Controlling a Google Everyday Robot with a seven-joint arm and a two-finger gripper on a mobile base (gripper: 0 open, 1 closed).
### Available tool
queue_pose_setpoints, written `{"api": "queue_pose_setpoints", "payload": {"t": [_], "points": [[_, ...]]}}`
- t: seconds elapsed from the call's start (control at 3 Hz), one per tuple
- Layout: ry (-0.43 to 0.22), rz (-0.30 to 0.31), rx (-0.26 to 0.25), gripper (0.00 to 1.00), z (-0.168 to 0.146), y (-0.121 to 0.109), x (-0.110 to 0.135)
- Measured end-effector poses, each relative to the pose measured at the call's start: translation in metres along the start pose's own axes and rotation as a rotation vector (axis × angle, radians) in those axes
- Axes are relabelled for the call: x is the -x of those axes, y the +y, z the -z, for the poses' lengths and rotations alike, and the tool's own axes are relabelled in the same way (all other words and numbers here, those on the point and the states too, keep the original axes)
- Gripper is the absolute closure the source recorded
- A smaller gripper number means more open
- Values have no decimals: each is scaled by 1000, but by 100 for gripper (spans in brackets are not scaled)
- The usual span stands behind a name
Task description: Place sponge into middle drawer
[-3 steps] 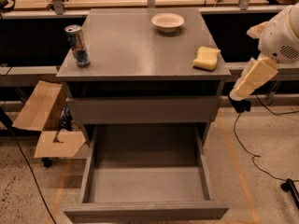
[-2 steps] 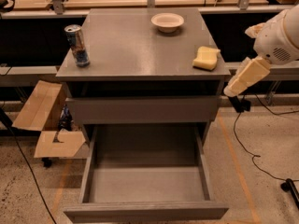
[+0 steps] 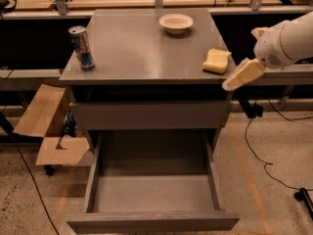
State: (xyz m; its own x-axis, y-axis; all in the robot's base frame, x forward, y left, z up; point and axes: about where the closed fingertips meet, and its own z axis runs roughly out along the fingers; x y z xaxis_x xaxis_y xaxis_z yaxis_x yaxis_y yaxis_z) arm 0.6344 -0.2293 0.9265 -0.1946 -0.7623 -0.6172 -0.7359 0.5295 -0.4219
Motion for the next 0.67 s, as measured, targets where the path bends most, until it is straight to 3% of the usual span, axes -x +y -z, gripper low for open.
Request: {"api": "queue_pose_setpoints", "payload": {"t": [0.33, 0.67], "points": [[-88, -59, -5, 0, -40, -26, -7], [-87, -60, -4, 0, -41, -26, -8]]}}
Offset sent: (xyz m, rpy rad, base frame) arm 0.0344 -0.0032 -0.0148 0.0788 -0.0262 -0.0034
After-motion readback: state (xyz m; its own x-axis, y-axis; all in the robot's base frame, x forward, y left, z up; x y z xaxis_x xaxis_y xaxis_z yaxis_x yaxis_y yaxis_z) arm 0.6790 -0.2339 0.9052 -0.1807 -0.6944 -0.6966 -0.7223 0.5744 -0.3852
